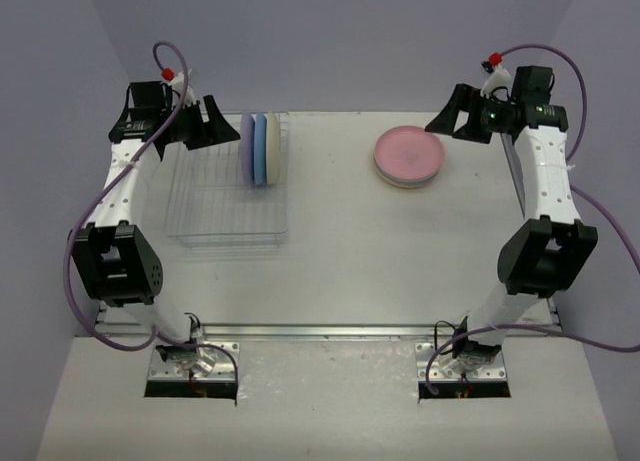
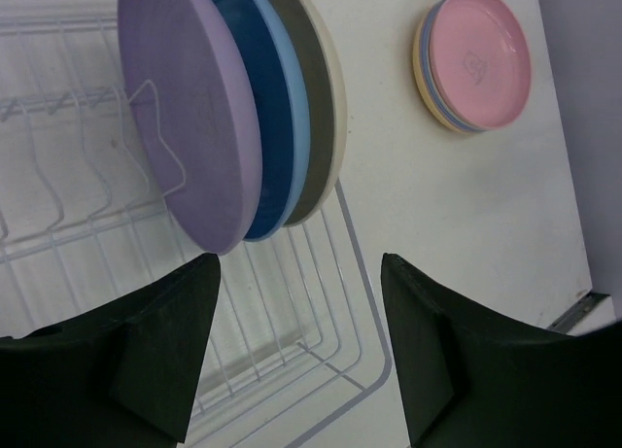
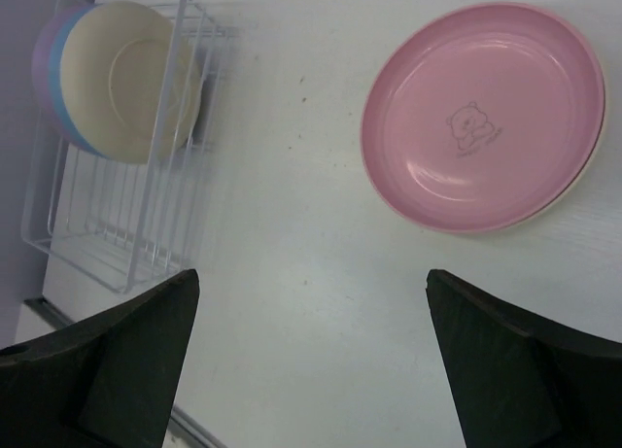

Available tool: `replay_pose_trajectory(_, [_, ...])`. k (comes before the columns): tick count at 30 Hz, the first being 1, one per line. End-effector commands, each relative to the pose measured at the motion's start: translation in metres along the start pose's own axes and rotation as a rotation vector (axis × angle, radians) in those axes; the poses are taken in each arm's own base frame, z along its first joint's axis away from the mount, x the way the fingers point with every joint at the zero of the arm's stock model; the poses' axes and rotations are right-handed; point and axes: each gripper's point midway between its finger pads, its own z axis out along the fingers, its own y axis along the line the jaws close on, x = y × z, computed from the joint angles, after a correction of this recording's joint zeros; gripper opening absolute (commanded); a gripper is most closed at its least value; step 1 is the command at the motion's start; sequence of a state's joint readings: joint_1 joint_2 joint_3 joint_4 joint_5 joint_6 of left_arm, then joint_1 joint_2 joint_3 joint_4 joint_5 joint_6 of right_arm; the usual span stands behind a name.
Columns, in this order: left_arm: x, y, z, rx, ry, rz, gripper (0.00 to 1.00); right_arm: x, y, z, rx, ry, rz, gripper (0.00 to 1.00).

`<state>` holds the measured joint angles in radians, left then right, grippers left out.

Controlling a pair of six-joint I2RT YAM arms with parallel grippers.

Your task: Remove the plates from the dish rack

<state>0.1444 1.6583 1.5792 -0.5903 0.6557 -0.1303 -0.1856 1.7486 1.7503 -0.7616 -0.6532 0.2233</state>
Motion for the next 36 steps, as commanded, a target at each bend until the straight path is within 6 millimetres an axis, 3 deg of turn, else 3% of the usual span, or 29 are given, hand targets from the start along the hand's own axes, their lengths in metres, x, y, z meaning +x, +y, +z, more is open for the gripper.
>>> replay_pose_trajectory(1, [-0.018, -0.003, 0.016, 0.121, -0.029, 0.031, 0.62, 0.049, 0.012, -0.003, -0.072, 0.065, 0.024, 0.99])
replay_pose_trajectory(7, [-0.014, 0.013, 0.036, 0.131, -0.024, 0.04, 0.56, 0.085, 0.029, -0.012, -0.147, 0.067, 0.052, 0.99])
replay_pose_trajectory(12, [-0.005, 0.021, 0.056, 0.201, 0.025, 0.017, 0.51, 0.085, 0.031, -0.014, -0.152, 0.082, 0.052, 0.99])
replay_pose_trajectory(18, [0.005, 0.03, 0.073, 0.223, 0.058, -0.025, 0.37, 0.081, 0.034, -0.012, -0.169, 0.084, 0.067, 0.99])
replay_pose_trajectory(21, [0.002, 0.03, 0.074, 0.231, 0.053, -0.023, 0.27, 0.083, 0.033, -0.012, -0.165, 0.086, 0.068, 0.99])
replay_pose_trajectory(24, [0.001, 0.028, 0.074, 0.241, 0.054, -0.025, 0.06, 0.085, 0.032, -0.011, -0.167, 0.086, 0.072, 0.99])
replay_pose_trajectory(26, [-0.001, 0.026, 0.072, 0.246, 0.05, -0.026, 0.02, 0.085, 0.033, -0.011, -0.169, 0.087, 0.071, 0.99])
replay_pose_trajectory(30, [-0.007, 0.018, 0.067, 0.27, 0.043, -0.053, 0.0, 0.084, 0.034, -0.012, -0.172, 0.087, 0.074, 0.99])
replay_pose_trajectory(36, [-0.038, -0.01, 0.048, 0.319, -0.008, -0.016, 0.0, 0.084, 0.036, -0.013, -0.177, 0.083, 0.074, 0.99])
